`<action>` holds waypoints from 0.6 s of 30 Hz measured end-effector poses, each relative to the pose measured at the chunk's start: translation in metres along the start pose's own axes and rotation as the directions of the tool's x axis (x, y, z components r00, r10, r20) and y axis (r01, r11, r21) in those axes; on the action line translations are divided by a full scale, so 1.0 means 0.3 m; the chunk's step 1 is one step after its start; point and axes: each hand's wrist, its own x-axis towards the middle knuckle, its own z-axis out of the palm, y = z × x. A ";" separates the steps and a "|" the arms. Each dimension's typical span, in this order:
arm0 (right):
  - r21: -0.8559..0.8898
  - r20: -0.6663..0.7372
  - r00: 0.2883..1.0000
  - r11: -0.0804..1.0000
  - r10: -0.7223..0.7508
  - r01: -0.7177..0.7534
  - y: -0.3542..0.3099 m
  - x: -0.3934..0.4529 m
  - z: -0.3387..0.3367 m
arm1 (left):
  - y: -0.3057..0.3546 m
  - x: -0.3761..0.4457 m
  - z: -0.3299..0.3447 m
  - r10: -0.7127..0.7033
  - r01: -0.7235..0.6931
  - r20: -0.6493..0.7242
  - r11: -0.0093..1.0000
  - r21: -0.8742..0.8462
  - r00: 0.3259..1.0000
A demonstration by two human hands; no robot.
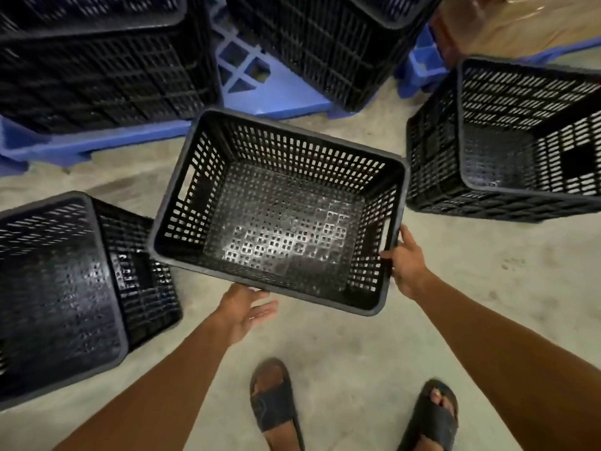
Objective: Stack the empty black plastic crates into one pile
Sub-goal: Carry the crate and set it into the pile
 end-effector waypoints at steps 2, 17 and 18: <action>-0.118 0.010 0.997 0.990 -0.076 0.077 -0.020 0.005 0.031 | 0.019 0.003 -0.031 -0.024 0.024 0.001 0.989 0.148 1.000; -0.571 -0.044 0.996 0.817 0.075 -0.087 0.076 0.035 0.047 | 0.199 0.150 -0.284 0.525 -0.072 0.175 -0.211 0.975 0.833; -0.598 -0.046 0.998 0.799 0.041 -0.060 0.083 0.037 0.046 | 0.191 0.146 -0.280 0.531 -0.068 0.169 -0.205 0.976 0.831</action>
